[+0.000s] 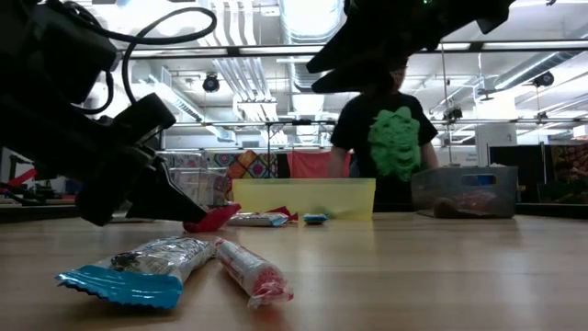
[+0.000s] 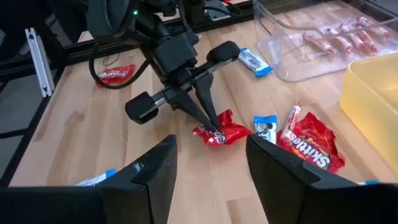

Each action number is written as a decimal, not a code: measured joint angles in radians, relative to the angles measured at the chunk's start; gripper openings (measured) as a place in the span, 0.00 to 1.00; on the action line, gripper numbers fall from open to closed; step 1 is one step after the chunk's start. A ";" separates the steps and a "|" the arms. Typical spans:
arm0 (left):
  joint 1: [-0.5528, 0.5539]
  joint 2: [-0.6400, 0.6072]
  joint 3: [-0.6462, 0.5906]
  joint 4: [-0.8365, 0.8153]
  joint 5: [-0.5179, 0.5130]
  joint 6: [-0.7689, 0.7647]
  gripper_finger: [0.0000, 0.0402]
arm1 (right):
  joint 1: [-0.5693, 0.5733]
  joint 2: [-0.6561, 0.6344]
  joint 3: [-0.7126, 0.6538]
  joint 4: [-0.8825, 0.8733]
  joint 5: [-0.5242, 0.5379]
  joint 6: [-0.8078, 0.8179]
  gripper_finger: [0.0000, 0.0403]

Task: Sort candy
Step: Put the red candy into the black bin

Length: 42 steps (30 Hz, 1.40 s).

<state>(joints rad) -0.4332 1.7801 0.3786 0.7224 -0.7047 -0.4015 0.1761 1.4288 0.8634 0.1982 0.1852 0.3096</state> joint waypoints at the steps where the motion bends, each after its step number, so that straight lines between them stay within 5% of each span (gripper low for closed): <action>1: -0.002 -0.003 0.000 0.000 0.002 0.003 0.01 | 0.000 0.000 -0.001 0.000 0.000 0.011 0.45; 10: -0.013 -0.045 0.005 0.040 0.017 0.073 0.00 | -0.010 0.114 -0.003 0.047 -0.007 0.289 0.45; 17: -0.017 -0.043 0.064 0.041 0.015 0.152 0.00 | -0.059 0.256 0.030 0.099 -0.122 0.471 0.45; 27: -0.029 -0.047 0.084 -0.017 0.020 0.179 0.00 | -0.068 0.309 0.066 0.123 -0.167 0.495 0.46; 42: -0.034 -0.038 0.044 -0.095 0.091 0.041 0.00 | -0.073 0.475 0.181 0.127 -0.195 0.531 0.62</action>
<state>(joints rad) -0.4669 1.7422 0.4223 0.6271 -0.6140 -0.3607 0.1028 1.9043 1.0446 0.3256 -0.0093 0.8405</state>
